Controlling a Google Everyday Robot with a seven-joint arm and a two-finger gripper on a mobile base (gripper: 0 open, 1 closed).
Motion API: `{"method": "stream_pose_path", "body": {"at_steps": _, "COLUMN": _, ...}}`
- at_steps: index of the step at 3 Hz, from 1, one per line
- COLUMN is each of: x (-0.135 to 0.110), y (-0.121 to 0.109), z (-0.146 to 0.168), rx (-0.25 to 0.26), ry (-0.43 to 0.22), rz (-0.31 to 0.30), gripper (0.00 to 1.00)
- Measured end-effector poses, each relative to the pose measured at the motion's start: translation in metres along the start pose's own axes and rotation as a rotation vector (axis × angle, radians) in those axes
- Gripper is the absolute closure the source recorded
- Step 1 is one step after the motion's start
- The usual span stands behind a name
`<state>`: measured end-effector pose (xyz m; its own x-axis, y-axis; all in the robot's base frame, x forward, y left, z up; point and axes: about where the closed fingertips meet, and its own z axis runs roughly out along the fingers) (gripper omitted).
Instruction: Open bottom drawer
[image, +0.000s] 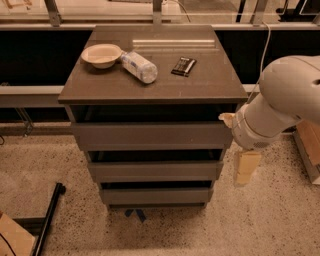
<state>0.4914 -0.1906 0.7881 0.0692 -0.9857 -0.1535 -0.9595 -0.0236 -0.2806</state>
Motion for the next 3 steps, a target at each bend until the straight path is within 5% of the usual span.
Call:
{"method": "stream_pose_path", "body": {"at_steps": 1, "x": 0.008, "y": 0.001, "z": 0.031, "rx": -0.023, "ry": -0.009, "rz": -0.052, "gripper": 0.00}}
{"method": "stream_pose_path", "body": {"at_steps": 2, "x": 0.027, "y": -0.007, "z": 0.102, "rx": -0.031, "ry": -0.014, "rz": -0.044, "gripper": 0.00}}
{"method": "stream_pose_path", "body": {"at_steps": 3, "x": 0.027, "y": -0.007, "z": 0.106, "rx": -0.033, "ry": -0.017, "rz": -0.043, "gripper": 0.00}}
